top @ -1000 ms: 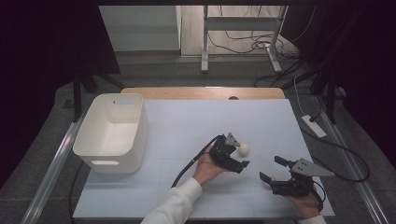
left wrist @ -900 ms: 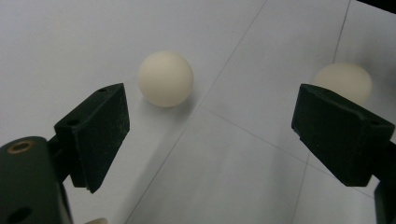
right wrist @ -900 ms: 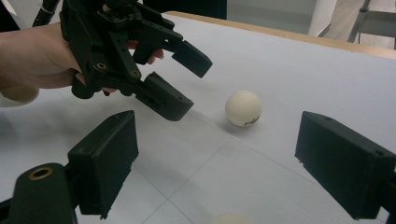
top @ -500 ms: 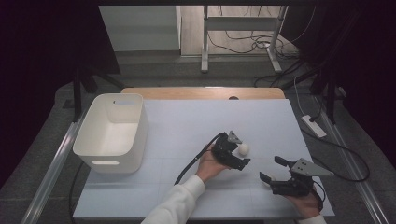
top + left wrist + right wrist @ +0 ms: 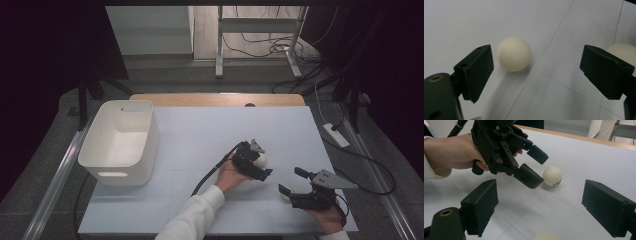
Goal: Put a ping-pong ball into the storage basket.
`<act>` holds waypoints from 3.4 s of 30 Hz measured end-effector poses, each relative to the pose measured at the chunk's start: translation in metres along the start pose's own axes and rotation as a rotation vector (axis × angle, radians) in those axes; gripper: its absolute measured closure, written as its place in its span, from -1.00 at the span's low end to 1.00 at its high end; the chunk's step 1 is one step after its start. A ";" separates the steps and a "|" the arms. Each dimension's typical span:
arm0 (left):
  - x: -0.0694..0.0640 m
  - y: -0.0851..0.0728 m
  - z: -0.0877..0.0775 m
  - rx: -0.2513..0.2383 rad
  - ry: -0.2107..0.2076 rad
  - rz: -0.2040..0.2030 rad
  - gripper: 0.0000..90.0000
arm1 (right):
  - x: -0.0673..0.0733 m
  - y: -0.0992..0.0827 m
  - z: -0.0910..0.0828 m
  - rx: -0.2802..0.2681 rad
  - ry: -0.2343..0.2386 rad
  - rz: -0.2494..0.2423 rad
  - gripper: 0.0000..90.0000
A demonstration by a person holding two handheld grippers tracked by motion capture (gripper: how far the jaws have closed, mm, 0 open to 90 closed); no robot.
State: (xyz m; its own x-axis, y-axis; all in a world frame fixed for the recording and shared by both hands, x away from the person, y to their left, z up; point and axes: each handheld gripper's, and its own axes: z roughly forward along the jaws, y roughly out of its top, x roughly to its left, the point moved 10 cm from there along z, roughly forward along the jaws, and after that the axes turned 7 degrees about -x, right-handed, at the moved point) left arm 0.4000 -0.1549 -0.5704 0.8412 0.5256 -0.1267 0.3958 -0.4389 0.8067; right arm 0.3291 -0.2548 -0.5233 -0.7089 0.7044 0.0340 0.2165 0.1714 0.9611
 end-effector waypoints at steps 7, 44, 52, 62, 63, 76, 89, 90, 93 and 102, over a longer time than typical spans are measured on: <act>0.006 -0.003 0.007 0.023 0.020 -0.008 -0.72 | 0.001 0.000 0.000 0.003 0.005 -0.005 -0.71; 0.023 -0.007 0.017 0.033 0.058 -0.045 0.12 | 0.000 -0.001 0.000 0.004 0.005 -0.001 -0.70; 0.023 -0.008 0.016 0.035 0.049 -0.043 0.12 | 0.000 -0.001 0.000 0.005 0.005 -0.002 -0.70; 0.021 -0.007 0.010 0.033 0.037 -0.038 0.13 | -0.001 -0.001 0.000 0.005 0.002 -0.001 -0.70; 0.021 -0.007 0.009 0.032 0.035 -0.035 0.13 | 0.000 -0.001 0.000 0.005 0.002 -0.002 -0.70; 0.018 -0.008 -0.007 0.006 0.026 -0.035 0.13 | 0.000 -0.002 0.001 0.010 0.000 -0.003 -0.70; 0.016 -0.014 -0.020 -0.012 0.023 -0.031 0.13 | -0.001 -0.003 0.001 0.013 -0.002 -0.005 -0.70; 0.016 -0.014 -0.022 -0.016 0.023 -0.028 0.13 | -0.001 -0.003 0.001 0.013 -0.002 -0.004 -0.70; 0.016 -0.014 -0.025 -0.020 0.026 -0.026 0.13 | -0.001 -0.003 0.002 0.013 -0.002 -0.007 -0.70; 0.014 -0.018 -0.036 -0.032 0.025 -0.021 0.13 | 0.000 -0.004 0.002 0.016 -0.002 -0.007 -0.70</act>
State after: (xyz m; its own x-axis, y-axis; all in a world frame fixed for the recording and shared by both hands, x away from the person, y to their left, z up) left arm 0.3912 -0.1137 -0.5661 0.8234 0.5524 -0.1295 0.4008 -0.4047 0.8219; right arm 0.3298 -0.2543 -0.5273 -0.7088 0.7049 0.0268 0.2222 0.1870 0.9569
